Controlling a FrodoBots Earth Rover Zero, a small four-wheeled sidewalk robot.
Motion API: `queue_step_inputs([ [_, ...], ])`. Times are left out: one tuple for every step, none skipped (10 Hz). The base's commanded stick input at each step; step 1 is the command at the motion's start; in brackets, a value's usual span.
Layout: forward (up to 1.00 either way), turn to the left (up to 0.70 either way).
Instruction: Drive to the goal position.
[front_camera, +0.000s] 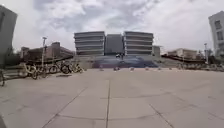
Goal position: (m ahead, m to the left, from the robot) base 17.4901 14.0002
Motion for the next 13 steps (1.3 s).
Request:
queue_step_inputs([
  [0.7, 0.0],
  [0.7, 0.03],
  [0.7, 0.06],
  [0.7, 0.1],
  [0.7, 0.15],
  [0.7, 0.04],
  [0.7, 0.02],
  [0.7, 0.02],
  [0.7, 0.02],
  [0.7, 0.02],
  [0.7, 0.02],
  [0.7, 0.0],
  [0.7, 0.0],
])
